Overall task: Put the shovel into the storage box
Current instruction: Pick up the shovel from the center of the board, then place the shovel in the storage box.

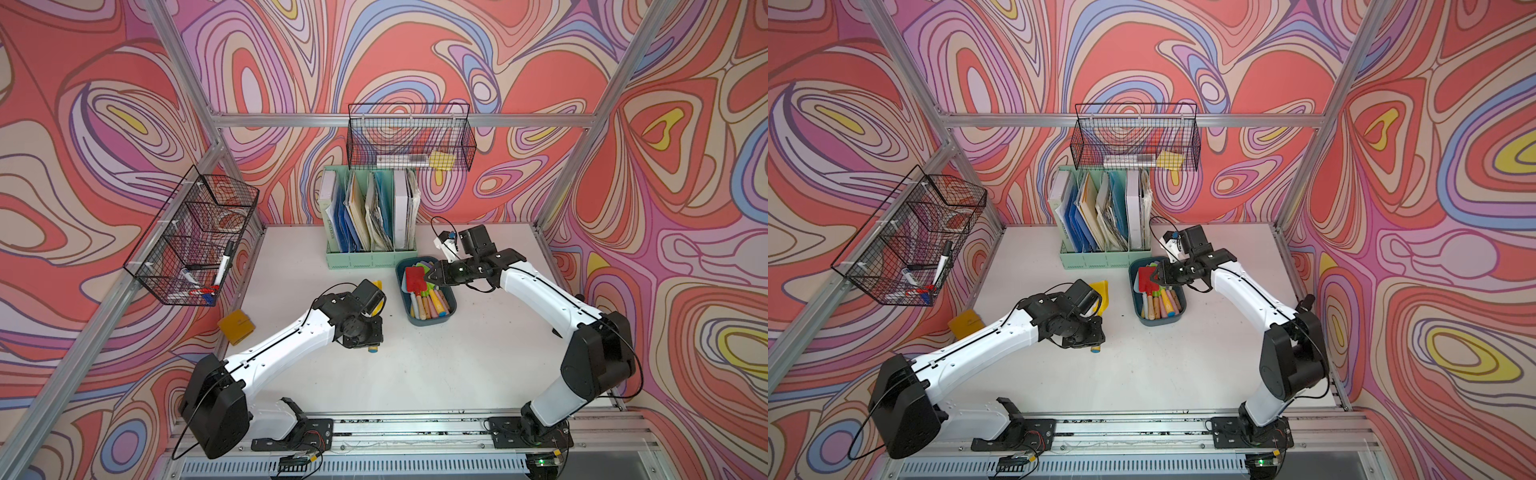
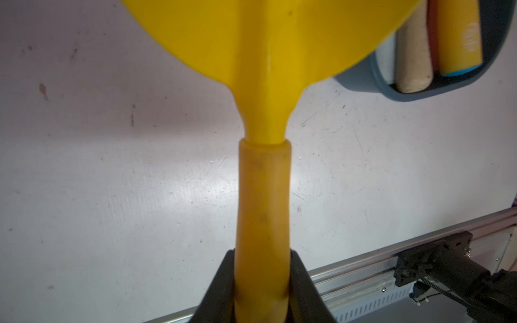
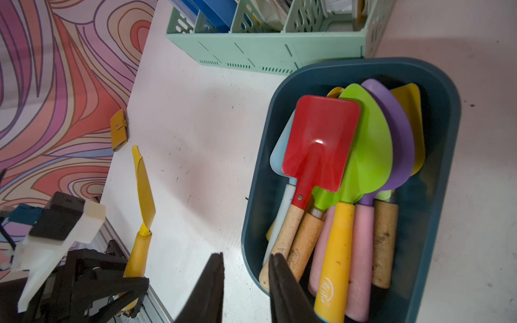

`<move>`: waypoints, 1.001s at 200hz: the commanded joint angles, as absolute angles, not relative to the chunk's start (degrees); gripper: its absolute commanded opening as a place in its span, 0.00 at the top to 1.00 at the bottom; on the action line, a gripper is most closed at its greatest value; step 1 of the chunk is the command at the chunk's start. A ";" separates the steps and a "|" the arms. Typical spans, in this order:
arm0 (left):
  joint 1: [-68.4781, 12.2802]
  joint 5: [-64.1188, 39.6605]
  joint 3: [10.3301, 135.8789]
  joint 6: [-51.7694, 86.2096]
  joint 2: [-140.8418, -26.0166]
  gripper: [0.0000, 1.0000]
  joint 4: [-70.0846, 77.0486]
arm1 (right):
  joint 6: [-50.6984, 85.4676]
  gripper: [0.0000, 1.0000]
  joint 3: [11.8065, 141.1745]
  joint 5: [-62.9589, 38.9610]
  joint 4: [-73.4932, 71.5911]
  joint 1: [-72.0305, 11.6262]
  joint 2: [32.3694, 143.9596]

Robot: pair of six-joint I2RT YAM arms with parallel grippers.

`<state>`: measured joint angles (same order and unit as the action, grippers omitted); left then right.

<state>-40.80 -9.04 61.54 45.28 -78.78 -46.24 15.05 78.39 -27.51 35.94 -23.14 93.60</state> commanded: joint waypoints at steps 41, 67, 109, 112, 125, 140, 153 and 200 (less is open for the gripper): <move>-41.31 -11.40 71.00 41.04 -87.97 1.00 -43.28 | 21.17 0.70 77.92 -27.54 29.36 -28.93 93.42; -41.31 -11.55 72.96 41.30 -90.12 1.00 -44.02 | 24.08 0.69 77.92 -24.55 27.30 -30.84 93.74; -41.31 -11.27 74.34 41.24 -90.69 1.00 -45.07 | 27.14 0.69 77.88 -18.75 26.78 -32.41 94.46; -41.31 -11.25 74.47 41.22 -90.70 1.00 -45.27 | 27.22 0.69 77.87 -18.42 26.88 -32.43 94.48; -41.31 -11.28 75.00 40.96 -90.79 1.00 -45.76 | 27.47 0.69 77.83 -17.96 26.82 -32.55 94.74; -41.31 -11.49 75.34 40.80 -90.90 1.00 -46.10 | 27.77 0.69 77.63 -18.02 26.51 -32.85 95.05; -41.31 -11.64 75.58 40.78 -91.01 1.00 -46.19 | 28.03 0.69 77.48 -18.01 26.17 -33.12 95.36; -41.40 -11.96 76.11 40.79 -91.14 1.00 -46.45 | 28.99 0.69 77.27 -16.83 25.06 -33.57 96.56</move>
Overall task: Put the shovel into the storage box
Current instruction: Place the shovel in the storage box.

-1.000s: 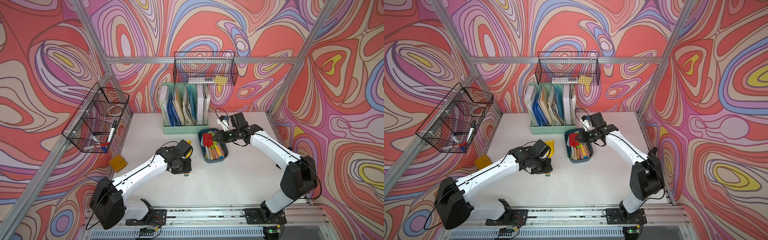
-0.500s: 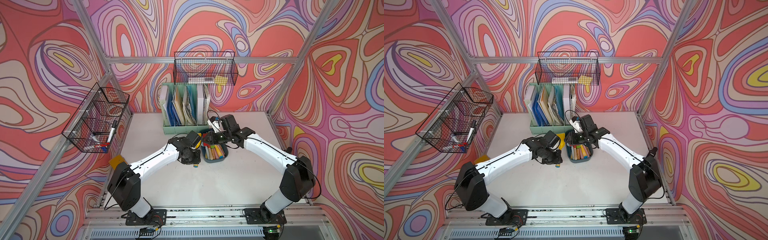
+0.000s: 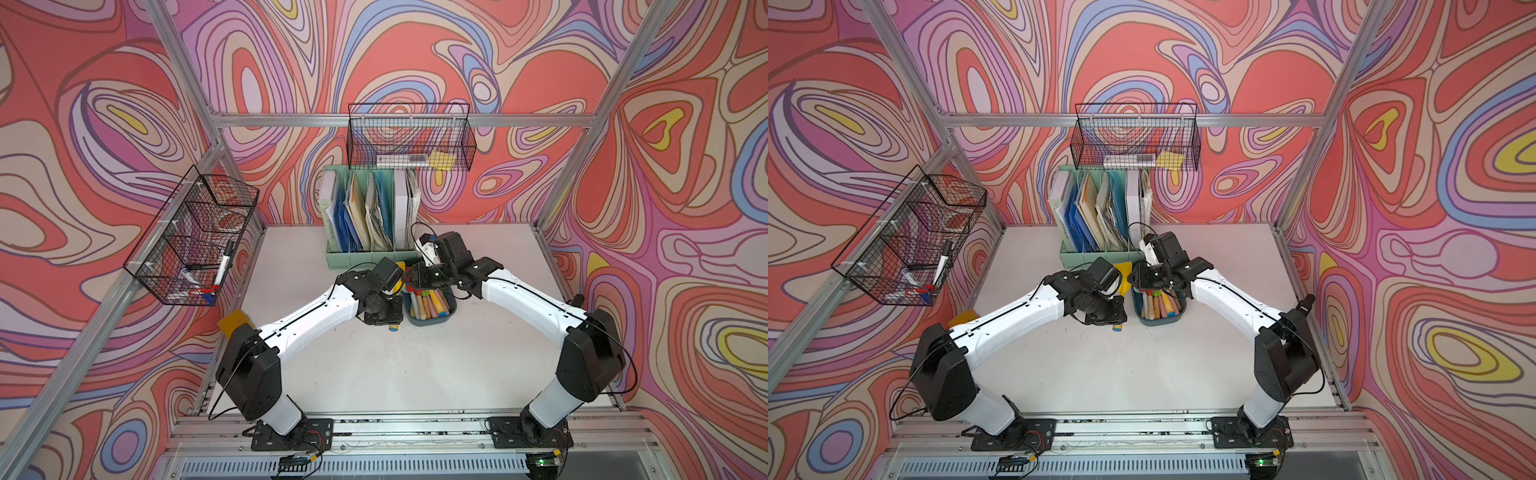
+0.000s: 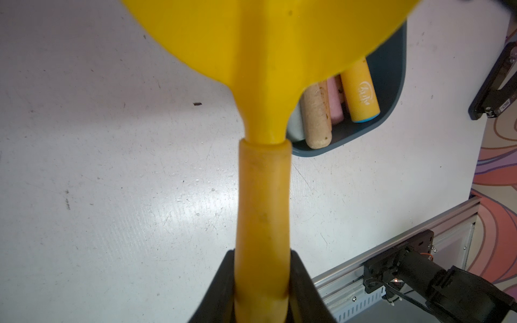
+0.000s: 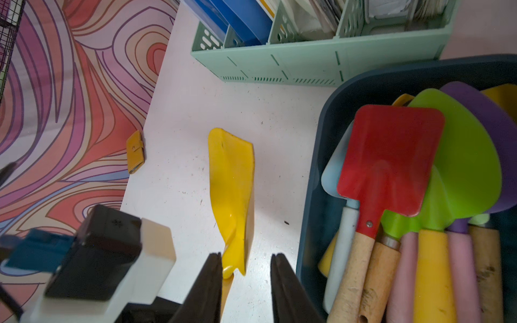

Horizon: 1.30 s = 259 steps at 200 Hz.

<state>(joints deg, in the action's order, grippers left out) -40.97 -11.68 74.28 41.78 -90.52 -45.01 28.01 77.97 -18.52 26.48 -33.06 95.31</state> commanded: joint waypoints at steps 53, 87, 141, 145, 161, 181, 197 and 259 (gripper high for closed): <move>-41.48 -12.48 76.52 40.78 -91.23 1.00 -46.79 | 30.45 0.84 77.61 -14.60 24.08 -34.11 98.59; -41.56 -12.57 76.63 40.78 -91.43 1.00 -46.85 | 30.77 0.92 77.82 -13.95 23.99 -34.35 99.27; -41.57 -13.21 77.01 40.74 -91.15 0.76 -46.76 | 31.03 1.00 78.09 -13.25 24.24 -34.57 99.40; -41.57 -13.39 77.00 40.70 -91.08 0.68 -46.64 | 31.03 1.00 78.09 -13.18 24.26 -34.51 99.40; -41.57 -14.01 76.91 40.61 -90.64 0.36 -46.12 | 31.13 1.00 78.22 -12.81 24.18 -34.56 99.45; -41.57 -14.21 76.82 40.56 -90.13 0.13 -45.79 | 31.38 1.00 78.48 -12.25 24.09 -34.59 99.75; -41.57 -14.59 76.82 40.26 -90.00 0.01 -45.70 | 31.42 1.00 79.16 -11.94 24.08 -34.58 100.23; -41.84 -15.82 75.62 39.17 -87.24 0.01 -43.26 | 26.30 1.00 85.08 -9.60 26.95 -33.66 104.62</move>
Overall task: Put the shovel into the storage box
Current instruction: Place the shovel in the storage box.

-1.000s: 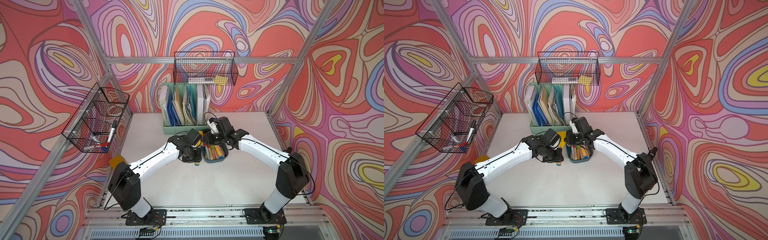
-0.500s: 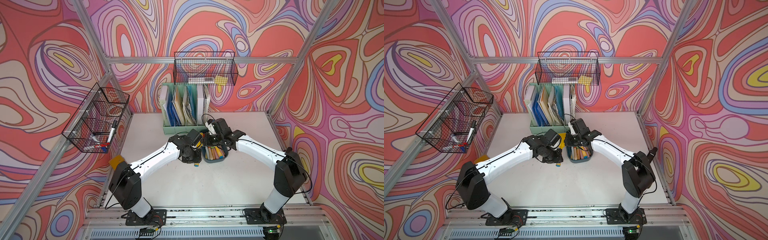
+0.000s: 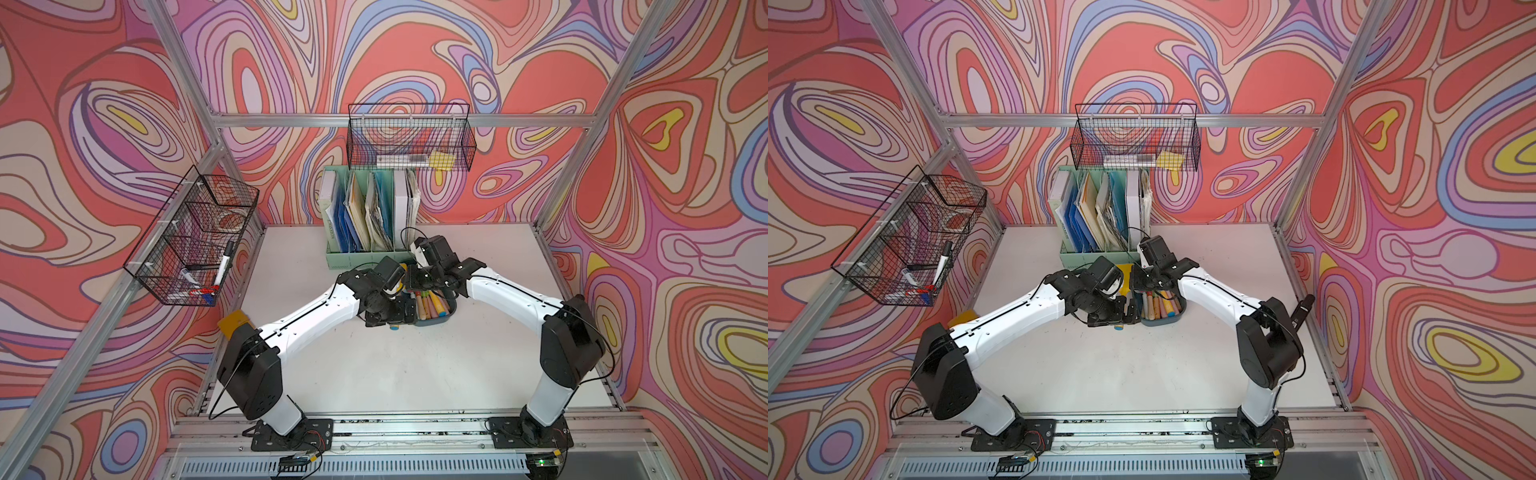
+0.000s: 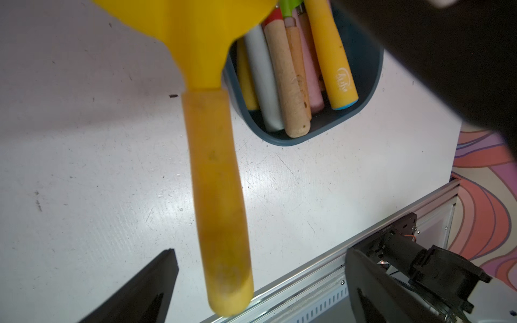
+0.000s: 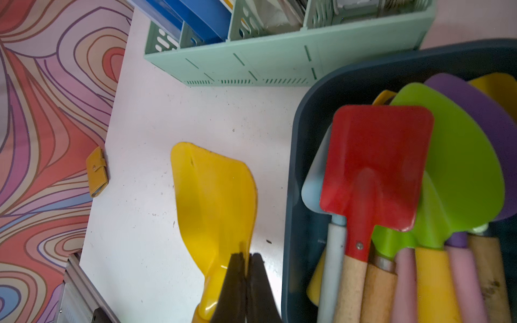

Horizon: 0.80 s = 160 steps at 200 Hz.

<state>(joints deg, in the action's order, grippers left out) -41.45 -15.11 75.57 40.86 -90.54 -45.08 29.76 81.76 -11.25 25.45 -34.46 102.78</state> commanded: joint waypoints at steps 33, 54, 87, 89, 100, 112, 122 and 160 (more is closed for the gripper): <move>-41.84 -16.95 72.06 37.29 -83.14 0.01 -38.93 | 21.51 1.00 86.38 -13.38 28.05 -29.50 105.46; -41.84 -18.21 69.20 36.92 -80.68 0.01 -35.38 | 18.20 1.00 86.81 -16.57 29.23 -25.77 105.91; -41.84 -20.16 66.82 37.00 -78.80 0.01 -31.29 | 10.83 1.00 87.57 -21.96 31.07 -21.28 106.58; -41.84 -20.25 66.76 37.00 -78.76 0.01 -31.16 | 10.29 1.00 87.61 -22.25 31.28 -21.27 106.69; -41.84 -20.52 66.65 37.00 -78.57 0.01 -30.47 | 7.36 1.00 88.35 -23.35 32.41 -20.46 107.26; -41.84 -20.56 66.53 37.09 -78.40 0.01 -29.93 | 4.55 1.00 89.20 -24.60 33.50 -19.76 108.11; -41.82 -20.65 66.40 37.20 -78.32 0.01 -29.67 | 2.80 1.00 89.79 -25.78 34.08 -19.17 108.85; -41.84 -20.24 65.64 37.44 -77.63 0.01 -29.26 | -0.06 1.00 90.70 -28.08 33.63 -17.68 111.35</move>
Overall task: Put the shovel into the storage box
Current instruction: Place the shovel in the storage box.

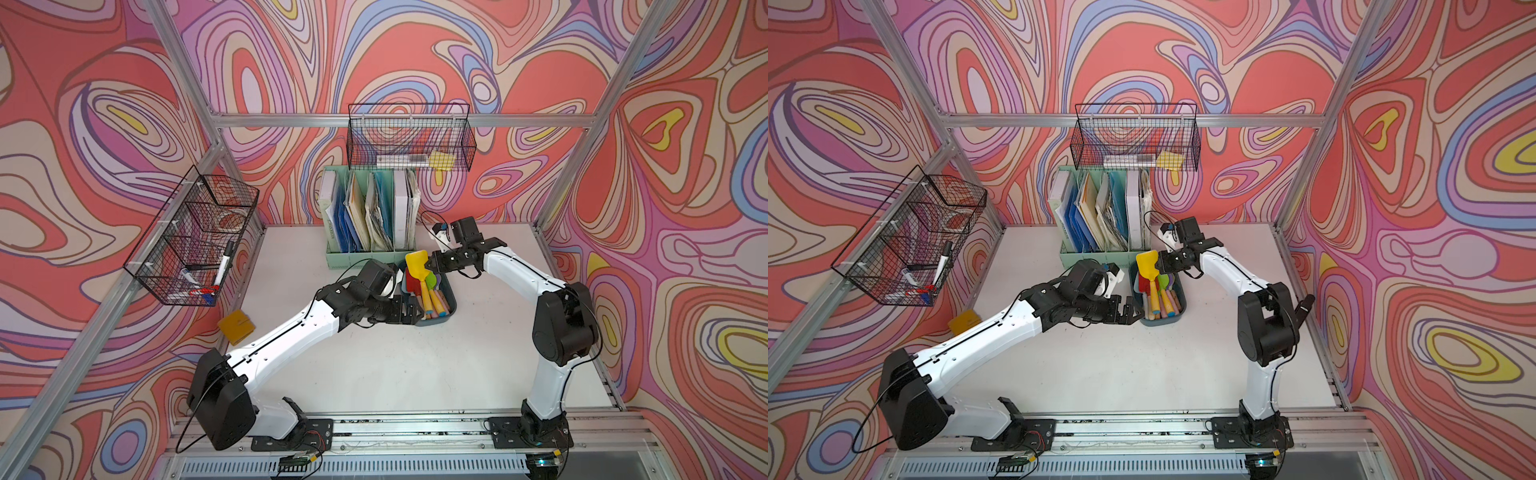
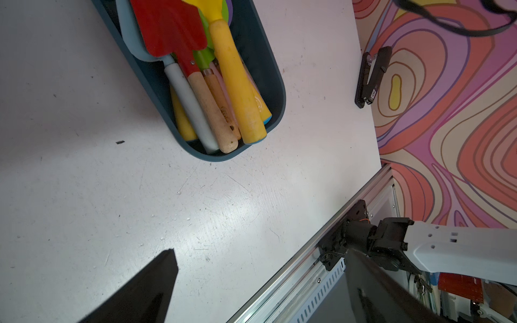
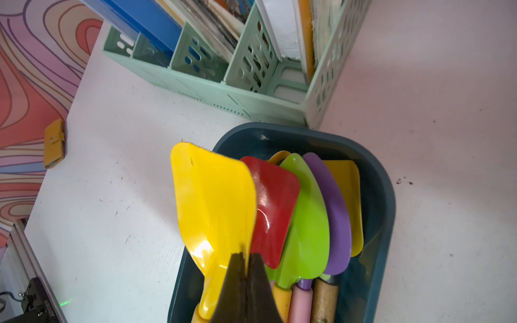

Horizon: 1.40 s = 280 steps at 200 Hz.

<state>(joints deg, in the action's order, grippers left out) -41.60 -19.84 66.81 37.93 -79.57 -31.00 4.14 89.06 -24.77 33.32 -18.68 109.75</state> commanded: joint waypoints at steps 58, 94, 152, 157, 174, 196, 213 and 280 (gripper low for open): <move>-41.84 -19.20 63.34 37.96 -75.50 0.01 -28.19 | -0.47 1.00 90.83 -29.18 31.81 -16.71 114.10; -41.84 -19.25 63.20 37.98 -75.50 0.01 -28.13 | -0.21 1.00 91.14 -29.36 31.21 -16.53 115.87; -41.84 -19.77 63.10 38.06 -75.87 0.01 -28.29 | -0.09 1.00 90.38 -28.94 30.94 -16.26 117.88; -41.84 -19.78 63.02 38.06 -75.85 0.01 -28.30 | -0.09 1.00 90.26 -28.80 30.96 -16.26 117.90; -41.79 -19.75 63.07 38.06 -75.85 0.01 -28.29 | -0.11 1.00 89.85 -28.40 30.89 -16.13 118.02; -41.84 -19.79 63.04 38.06 -76.02 0.01 -28.30 | 0.08 1.00 89.47 -27.80 30.97 -16.15 118.13; -41.88 -19.94 63.08 38.09 -76.20 0.01 -28.22 | 0.27 1.00 89.30 -27.17 31.05 -16.09 118.32; -41.84 -19.86 63.10 38.06 -76.41 0.01 -28.56 | 0.79 0.83 89.36 -25.85 31.94 -16.17 118.60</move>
<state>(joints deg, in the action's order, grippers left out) -41.60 -19.79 63.57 38.13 -76.51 -29.02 0.75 89.78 -26.52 32.16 -16.40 117.34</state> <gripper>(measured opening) 0.992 0.160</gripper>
